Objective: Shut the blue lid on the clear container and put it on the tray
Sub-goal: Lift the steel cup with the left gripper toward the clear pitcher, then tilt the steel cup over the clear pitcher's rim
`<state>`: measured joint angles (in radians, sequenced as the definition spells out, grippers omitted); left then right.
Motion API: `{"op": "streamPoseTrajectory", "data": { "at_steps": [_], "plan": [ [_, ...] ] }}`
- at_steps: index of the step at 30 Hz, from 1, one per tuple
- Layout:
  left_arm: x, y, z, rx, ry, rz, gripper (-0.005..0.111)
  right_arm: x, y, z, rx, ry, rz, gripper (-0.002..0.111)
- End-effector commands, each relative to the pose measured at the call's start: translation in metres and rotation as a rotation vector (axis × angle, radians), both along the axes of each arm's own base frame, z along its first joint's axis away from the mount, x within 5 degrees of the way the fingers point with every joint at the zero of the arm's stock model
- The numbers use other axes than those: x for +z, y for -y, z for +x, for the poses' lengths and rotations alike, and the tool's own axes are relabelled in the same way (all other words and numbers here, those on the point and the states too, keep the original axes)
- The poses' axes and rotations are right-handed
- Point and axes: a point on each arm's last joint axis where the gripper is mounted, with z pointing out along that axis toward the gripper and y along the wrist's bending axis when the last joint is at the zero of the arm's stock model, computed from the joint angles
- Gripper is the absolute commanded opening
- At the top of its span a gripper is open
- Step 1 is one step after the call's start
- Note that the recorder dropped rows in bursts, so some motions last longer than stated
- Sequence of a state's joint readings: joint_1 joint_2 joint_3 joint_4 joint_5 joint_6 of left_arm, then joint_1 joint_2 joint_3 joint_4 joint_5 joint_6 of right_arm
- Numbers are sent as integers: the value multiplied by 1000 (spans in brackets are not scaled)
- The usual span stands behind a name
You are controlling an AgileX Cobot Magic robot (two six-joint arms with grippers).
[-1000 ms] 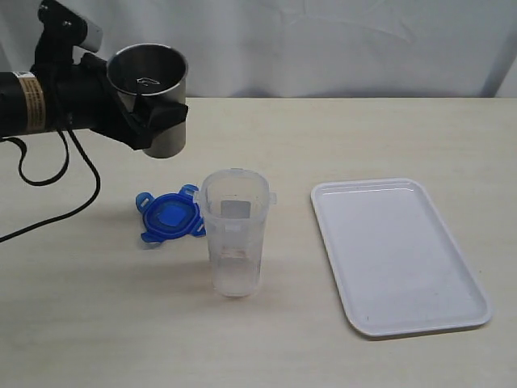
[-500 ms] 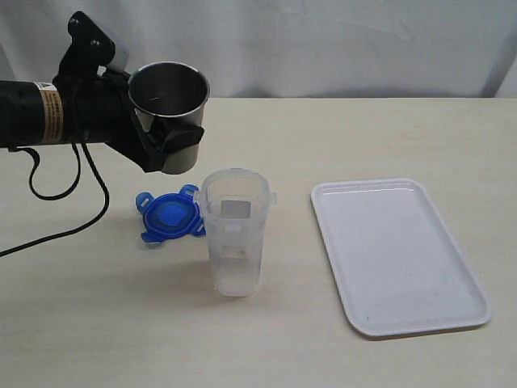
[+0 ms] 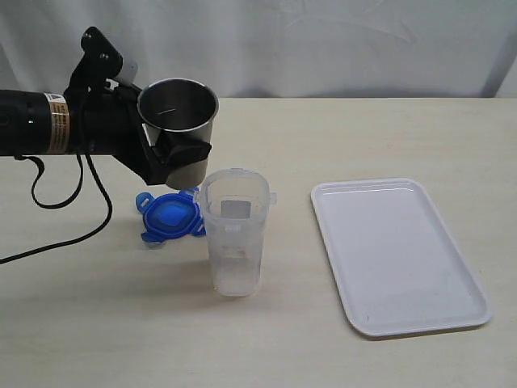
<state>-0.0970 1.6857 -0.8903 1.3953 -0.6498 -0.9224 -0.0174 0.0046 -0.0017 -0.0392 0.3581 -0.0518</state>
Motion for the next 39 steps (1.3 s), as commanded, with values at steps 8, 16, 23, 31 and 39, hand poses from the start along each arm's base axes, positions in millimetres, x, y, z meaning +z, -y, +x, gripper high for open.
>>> {"op": "streamPoseTrajectory", "data": {
  "at_steps": [8,16,23,31,39],
  "plan": [
    [4,9,-8,-93,-41,-48,0,0,0,0,-1,3,-6,4],
    [1,7,-8,-107,-34,13,0,0,0,0,-1,3,-6,4],
    [-2,1,-4,-65,10,109,0,0,0,0,-1,3,-6,4],
    [0,5,-6,-165,97,141,0,0,0,0,-1,3,-6,4],
    [1,6,-7,-206,145,167,0,0,0,0,-1,3,-6,4]
  ]
}}
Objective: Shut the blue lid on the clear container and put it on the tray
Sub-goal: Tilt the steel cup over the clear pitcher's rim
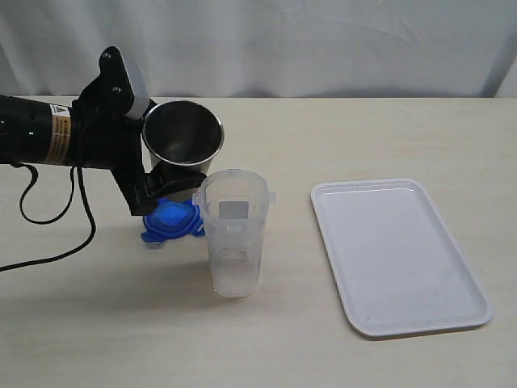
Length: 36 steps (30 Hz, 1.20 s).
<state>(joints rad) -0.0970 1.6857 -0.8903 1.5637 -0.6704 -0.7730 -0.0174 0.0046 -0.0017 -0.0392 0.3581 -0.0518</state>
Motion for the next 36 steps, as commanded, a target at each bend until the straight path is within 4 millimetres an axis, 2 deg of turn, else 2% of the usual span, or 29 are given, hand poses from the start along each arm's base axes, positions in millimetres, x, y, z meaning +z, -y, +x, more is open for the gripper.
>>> {"op": "streamPoseTrajectory", "data": {
  "at_steps": [1,8,15,28,36],
  "plan": [
    [7,4,0,-20,34,-29,0,0,0,0,-1,3,-6,4],
    [11,5,3,-21,109,-31,0,0,0,0,-1,3,-6,4],
    [14,4,5,12,109,-68,0,0,0,0,-1,3,-6,4],
    [21,10,3,-98,246,-72,0,0,0,0,-1,3,-6,4],
    [25,9,6,-28,217,-146,0,0,0,0,-1,3,-6,4]
  ]
}}
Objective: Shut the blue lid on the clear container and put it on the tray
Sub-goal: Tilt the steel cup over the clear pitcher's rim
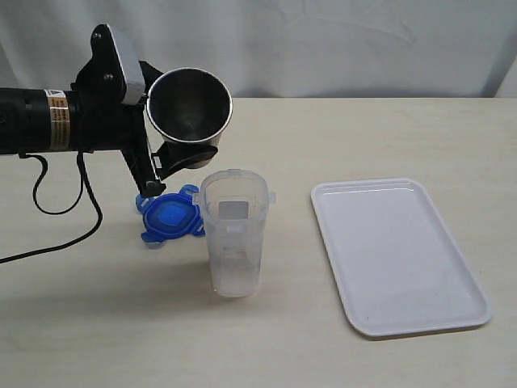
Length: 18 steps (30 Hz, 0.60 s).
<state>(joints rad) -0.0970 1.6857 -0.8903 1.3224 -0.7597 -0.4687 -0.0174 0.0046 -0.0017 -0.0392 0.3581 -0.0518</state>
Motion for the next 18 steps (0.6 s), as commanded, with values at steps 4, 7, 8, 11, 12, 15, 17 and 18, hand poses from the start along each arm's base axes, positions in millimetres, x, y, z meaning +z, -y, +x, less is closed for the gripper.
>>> {"op": "streamPoseTrajectory", "data": {
  "at_steps": [4,7,8,11,12,15,17,18],
  "plan": [
    [12,3,3,64,-29,-144,0,0,0,0,-1,3,-6,4],
    [13,2,4,82,-43,-170,0,0,0,0,-1,3,-6,4],
    [13,4,4,82,-47,-174,0,0,0,0,-1,3,-6,4],
    [8,11,3,106,-64,-119,0,0,0,0,-1,3,-6,4],
    [6,15,3,121,-61,-90,0,0,0,0,-1,3,-6,4],
    [4,24,3,137,-18,-25,0,0,0,0,-1,3,-6,4],
    [6,26,3,134,-11,-38,0,0,0,0,-1,3,-6,4],
    [6,26,3,126,-6,-44,0,0,0,0,-1,3,-6,4]
  ]
}}
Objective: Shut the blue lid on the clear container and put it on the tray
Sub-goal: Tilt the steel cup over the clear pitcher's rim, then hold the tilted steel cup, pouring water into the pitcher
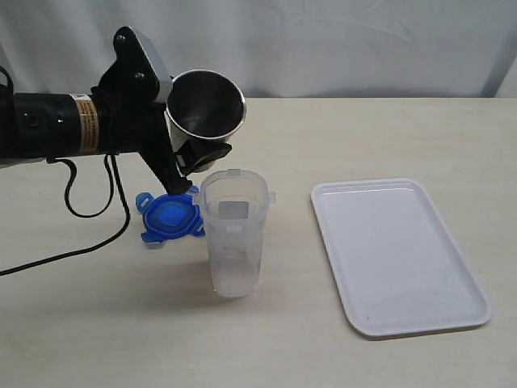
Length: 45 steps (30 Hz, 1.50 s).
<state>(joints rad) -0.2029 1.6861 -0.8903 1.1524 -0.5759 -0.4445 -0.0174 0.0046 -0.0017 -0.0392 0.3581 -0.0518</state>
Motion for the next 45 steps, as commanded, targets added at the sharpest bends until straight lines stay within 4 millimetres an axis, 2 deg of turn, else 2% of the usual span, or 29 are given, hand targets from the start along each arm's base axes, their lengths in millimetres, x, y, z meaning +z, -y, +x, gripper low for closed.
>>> {"op": "streamPoseTrajectory", "data": {
  "at_steps": [1,45],
  "plan": [
    [10,5,1,-4,44,-53,0,0,0,0,-1,3,-6,4],
    [3,8,-6,-209,201,209,0,0,0,0,-1,3,-6,4]
  ]
}}
